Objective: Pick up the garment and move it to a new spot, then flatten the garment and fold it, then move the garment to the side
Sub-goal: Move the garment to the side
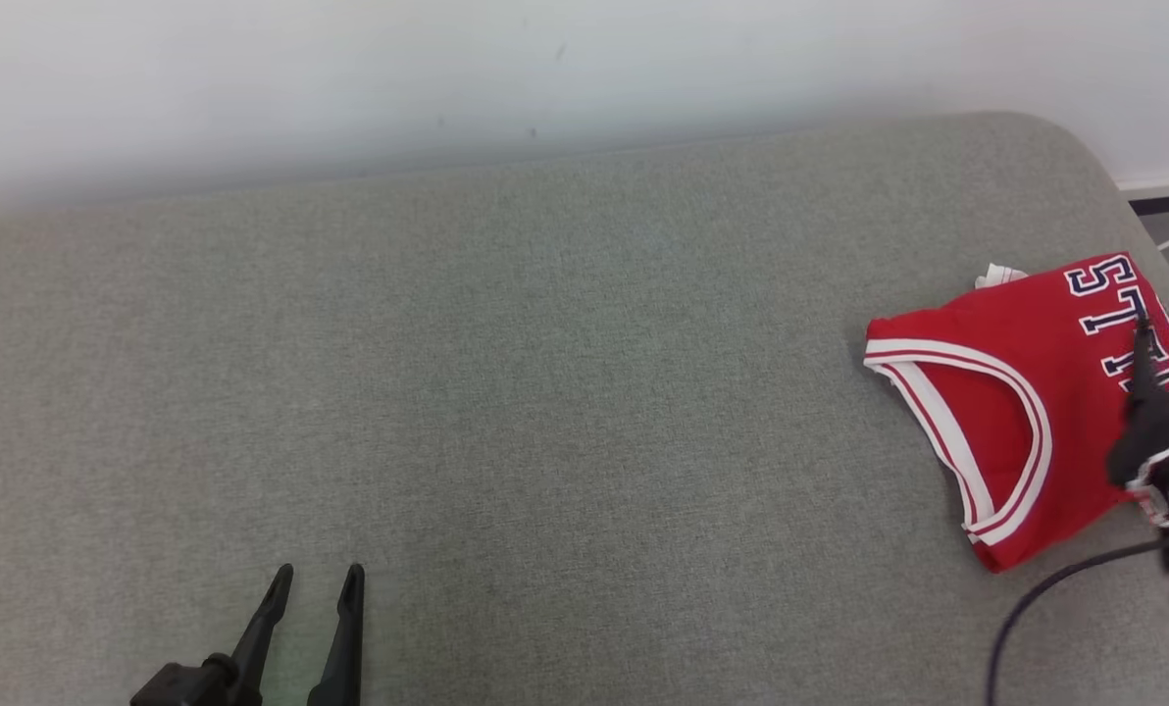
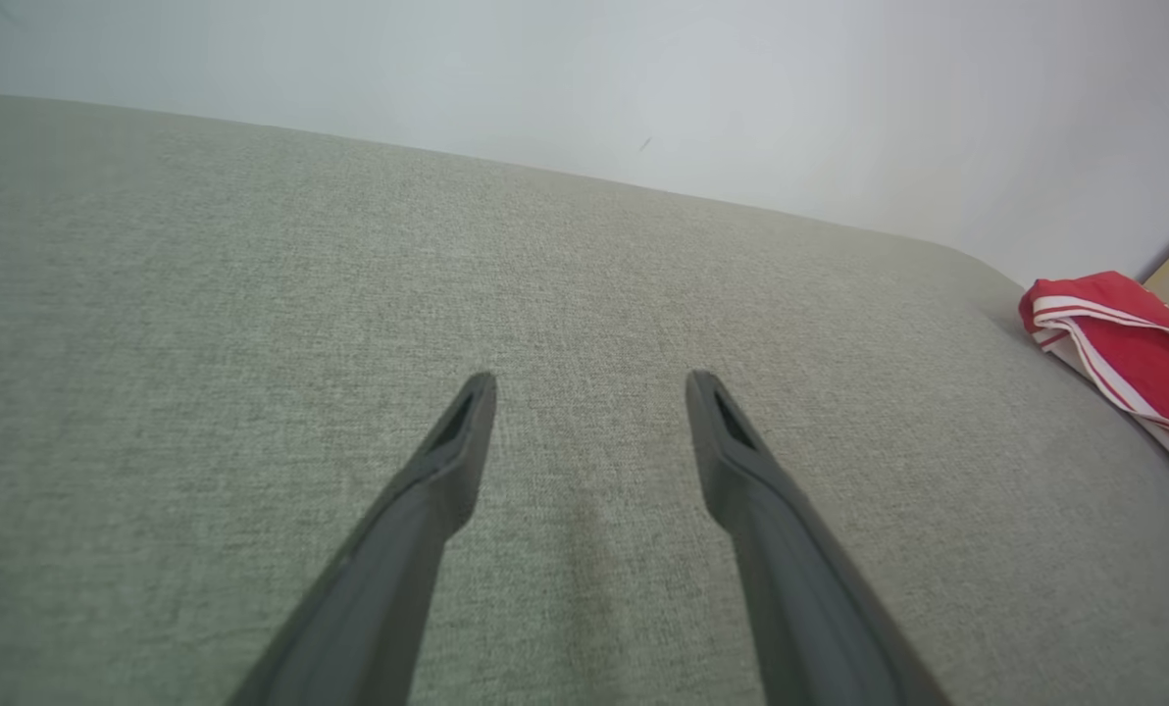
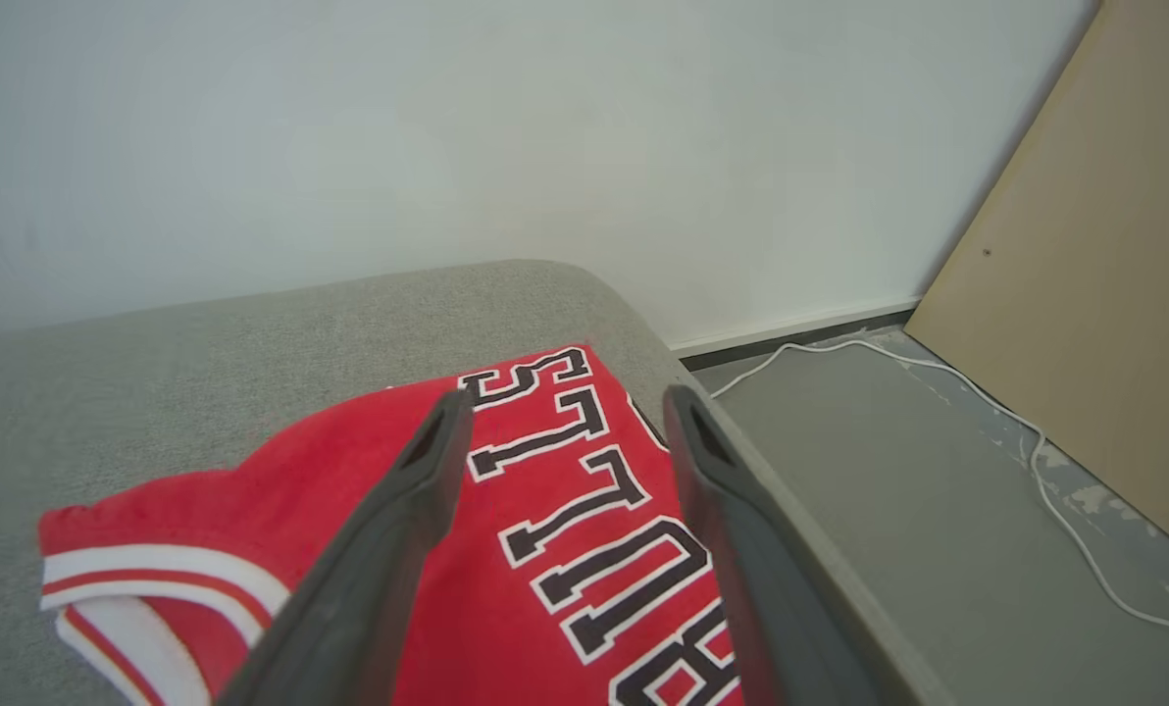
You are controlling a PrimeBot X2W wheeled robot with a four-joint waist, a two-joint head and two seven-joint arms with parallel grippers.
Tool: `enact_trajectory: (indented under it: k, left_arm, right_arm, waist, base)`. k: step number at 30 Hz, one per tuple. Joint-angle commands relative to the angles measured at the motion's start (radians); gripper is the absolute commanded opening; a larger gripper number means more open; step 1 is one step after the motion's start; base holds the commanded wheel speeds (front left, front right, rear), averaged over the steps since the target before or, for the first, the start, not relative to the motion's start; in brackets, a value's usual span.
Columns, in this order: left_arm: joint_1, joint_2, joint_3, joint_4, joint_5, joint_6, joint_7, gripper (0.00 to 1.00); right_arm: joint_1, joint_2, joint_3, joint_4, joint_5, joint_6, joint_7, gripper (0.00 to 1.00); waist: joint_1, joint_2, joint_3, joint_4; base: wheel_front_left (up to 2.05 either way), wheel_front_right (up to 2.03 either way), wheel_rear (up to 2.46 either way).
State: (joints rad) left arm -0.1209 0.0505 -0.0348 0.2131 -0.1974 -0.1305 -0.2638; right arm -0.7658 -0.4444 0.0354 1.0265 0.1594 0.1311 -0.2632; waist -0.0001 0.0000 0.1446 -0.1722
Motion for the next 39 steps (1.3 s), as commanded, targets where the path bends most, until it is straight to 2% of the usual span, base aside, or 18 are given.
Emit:
enact_trajectory:
  k: [1, 5, 9, 16, 20, 27, 39]
  left_arm:
    - [0.022, 0.001, 0.011, -0.001, -0.002, 0.0, 0.0, 1.0]
    - [0.027, 0.001, 0.037, -0.001, 0.01, 0.0, 0.0, 1.0]
    - [0.044, 0.001, 0.061, 0.003, 0.023, 0.011, 0.0, 1.0]
    - [0.059, 0.001, 0.076, 0.011, 0.04, 0.036, 0.0, 1.0]
    - [0.065, 0.0, 0.079, 0.011, 0.046, 0.051, 0.0, 1.0]
    - [0.078, 0.001, 0.08, 0.02, 0.064, 0.06, 0.0, 1.0]
    - [0.108, 0.001, 0.097, 0.028, 0.061, 0.076, 0.0, 1.0]
  right_arm:
    - [0.037, 0.034, -0.005, -0.043, -0.036, -0.001, 0.0, 1.0]
    - [0.124, 0.116, -0.004, -0.175, -0.086, -0.001, -0.001, 1.0]
    - [0.206, 0.174, 0.028, -0.296, -0.082, -0.001, 0.0, 1.0]
    - [0.331, 0.233, 0.096, -0.455, -0.047, -0.001, 0.0, 1.0]
    - [0.396, 0.259, 0.096, -0.531, -0.032, -0.001, 0.0, 1.0]
    - [0.491, 0.296, 0.082, -0.586, -0.043, -0.001, 0.0, 1.0]
    - [0.606, 0.335, 0.084, -0.606, -0.062, -0.001, 0.0, 1.0]
  waist:
    - [0.0001, 0.0, -0.019, 0.009]
    - [0.0001, 0.0, -0.042, 0.02]
    - [0.0001, 0.0, -0.066, 0.034]
    - [0.0001, 0.0, -0.106, 0.067]
    - [0.0001, 0.0, -0.124, 0.091]
    - [0.0001, 0.0, -0.158, 0.126]
    - [0.0001, 0.0, -0.198, 0.153]
  base:
    - [0.0, 0.0, 0.0]
    - [0.0, 0.0, 0.0]
    - [0.0, 0.0, 0.0]
    - [0.0, 0.0, 0.0]
    - [0.0, 0.0, 0.0]
    - [0.0, 0.0, 0.0]
    - [0.0, 0.0, 0.0]
